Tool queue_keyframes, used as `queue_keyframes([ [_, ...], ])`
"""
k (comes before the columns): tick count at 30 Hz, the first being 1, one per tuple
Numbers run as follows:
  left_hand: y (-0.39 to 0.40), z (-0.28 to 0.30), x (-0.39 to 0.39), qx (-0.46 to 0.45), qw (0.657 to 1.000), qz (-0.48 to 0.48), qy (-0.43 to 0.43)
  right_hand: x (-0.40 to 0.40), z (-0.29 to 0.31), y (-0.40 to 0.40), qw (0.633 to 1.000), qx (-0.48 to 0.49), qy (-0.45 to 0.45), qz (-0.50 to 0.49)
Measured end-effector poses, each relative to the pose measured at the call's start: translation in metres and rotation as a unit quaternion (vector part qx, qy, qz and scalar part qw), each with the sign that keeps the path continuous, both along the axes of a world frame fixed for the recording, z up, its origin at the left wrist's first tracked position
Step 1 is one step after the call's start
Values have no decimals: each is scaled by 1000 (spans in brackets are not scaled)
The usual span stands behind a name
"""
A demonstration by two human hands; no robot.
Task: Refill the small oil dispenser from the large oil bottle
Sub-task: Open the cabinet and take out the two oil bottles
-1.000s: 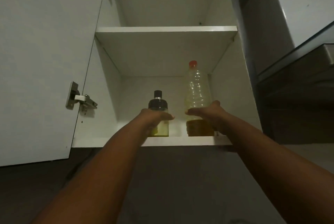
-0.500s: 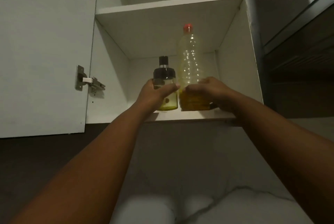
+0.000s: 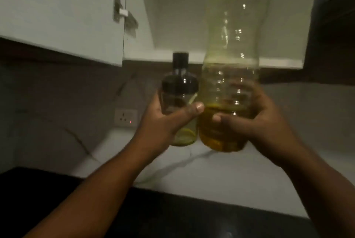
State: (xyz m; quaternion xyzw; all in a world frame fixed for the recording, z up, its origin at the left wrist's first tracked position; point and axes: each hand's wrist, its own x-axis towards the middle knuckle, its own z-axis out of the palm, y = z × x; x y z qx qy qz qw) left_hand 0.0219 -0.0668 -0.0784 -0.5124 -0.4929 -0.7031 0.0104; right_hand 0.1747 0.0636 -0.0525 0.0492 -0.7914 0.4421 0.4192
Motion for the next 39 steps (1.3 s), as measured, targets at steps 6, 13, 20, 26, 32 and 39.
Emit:
queue_keyframes([
  [6,0,-149,4,-159,976,-36,-143,-1,-157,-3,982,-149,-111,-33],
  [13,18,-270,8,-314,925,-52,-207,5,-277,11,940,-249,-218,-79],
  [20,42,-334,17,-349,905,-44,-240,13,-338,29,918,-280,-256,-112],
  [26,55,-361,24,-364,903,-27,-227,21,-364,44,918,-263,-270,-125],
  [32,62,-375,31,-360,914,21,-184,25,-378,50,926,-233,-259,-144],
  [39,60,-374,32,-370,912,40,-170,28,-385,59,926,-210,-271,-156],
])
